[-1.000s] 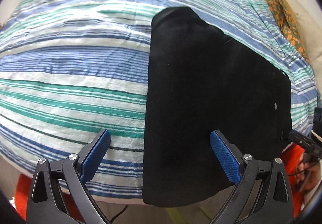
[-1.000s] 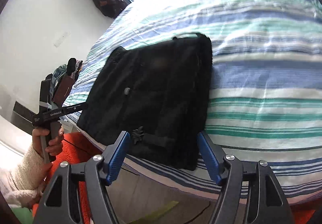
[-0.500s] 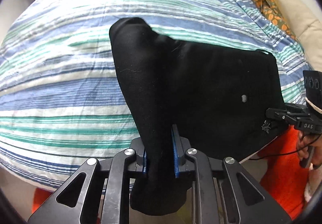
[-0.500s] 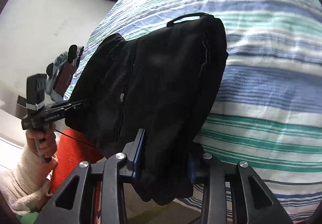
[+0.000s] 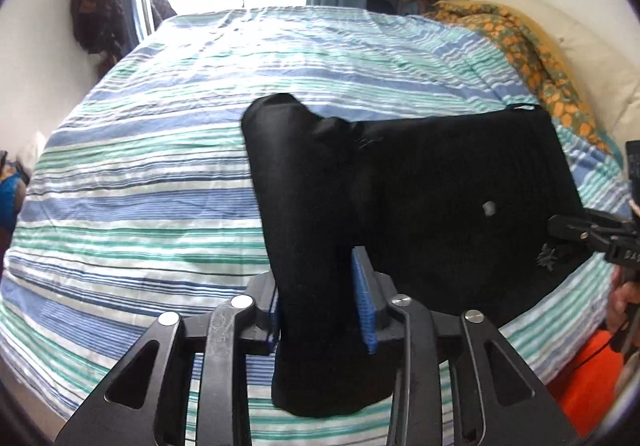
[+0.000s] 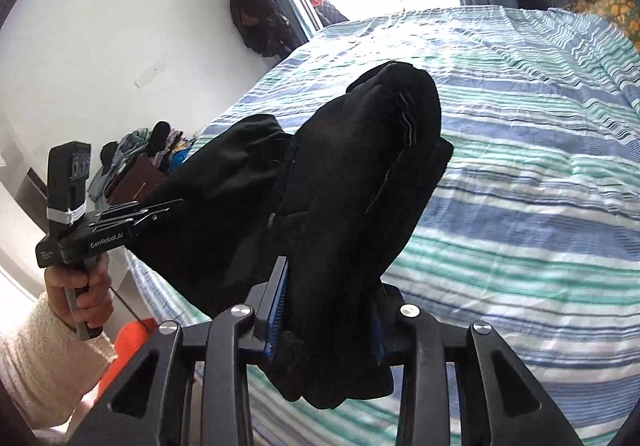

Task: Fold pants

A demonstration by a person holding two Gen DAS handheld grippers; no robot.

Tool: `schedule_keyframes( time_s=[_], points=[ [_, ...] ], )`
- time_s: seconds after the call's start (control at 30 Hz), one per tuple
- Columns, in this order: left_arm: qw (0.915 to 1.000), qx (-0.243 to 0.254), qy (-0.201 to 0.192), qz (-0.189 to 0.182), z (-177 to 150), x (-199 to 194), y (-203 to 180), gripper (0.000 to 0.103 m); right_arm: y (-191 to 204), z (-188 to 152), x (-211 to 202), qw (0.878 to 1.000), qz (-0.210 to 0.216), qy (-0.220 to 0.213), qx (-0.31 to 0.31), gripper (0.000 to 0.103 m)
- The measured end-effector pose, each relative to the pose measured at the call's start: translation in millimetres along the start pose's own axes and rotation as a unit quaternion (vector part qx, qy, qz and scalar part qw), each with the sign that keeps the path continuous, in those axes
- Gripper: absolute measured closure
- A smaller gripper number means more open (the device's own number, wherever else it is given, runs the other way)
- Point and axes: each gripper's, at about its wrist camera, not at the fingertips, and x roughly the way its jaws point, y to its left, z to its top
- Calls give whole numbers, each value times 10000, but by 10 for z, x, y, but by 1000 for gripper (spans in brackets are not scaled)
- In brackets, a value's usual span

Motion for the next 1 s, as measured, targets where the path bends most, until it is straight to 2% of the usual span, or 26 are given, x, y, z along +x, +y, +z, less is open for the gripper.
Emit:
schedule_keyframes(
  time_s=[0.07,0.1,0.17,0.2,0.23,0.33,0.43,0.47,0.63,0.73,0.83,0.9,1.0],
  points=[
    [9991,69,96,414,-162,104,77,64,-186,32,92,9980,-576,239,138,57],
    [9990,98,128,414,-267,104,104,61,-238,29,54,9959,-855,251,128,57],
    [9991,143,118,394,-496,51,130,48,-285,-82,-73,9942,-1050,189,106,57],
    [9986,178,80,489,-593,2,129,35,-293,-133,-139,9933,-1137,191,99,56],
    [9979,212,37,604,-677,-53,97,26,-280,-190,-182,9919,-1251,207,83,52],
    [9967,272,-33,761,-849,-188,-84,17,-115,-397,-306,9896,-1421,209,-27,32],
    [9962,100,-70,859,-996,-404,-180,8,159,-625,-371,9890,-1458,198,-174,17],
    [9961,47,-92,879,-1036,-470,-223,7,263,-703,-388,9892,-1442,178,-201,11],
    [9936,-68,-170,1113,-1138,-669,-448,5,656,-1062,-430,9882,-1476,162,-369,0],
    [9926,-104,-46,1210,-1235,-765,-508,4,844,-1186,-480,9863,-1586,206,-410,0],
    [9894,113,105,1444,-1323,-808,-598,4,984,-1274,-556,9857,-1602,259,-463,0],
    [9902,258,160,1366,-1378,-859,-646,4,1057,-1306,-623,9856,-1587,262,-519,0],
    [9931,145,307,1125,-1429,-946,-660,4,1132,-1335,-735,9864,-1545,249,-496,0]
  ],
)
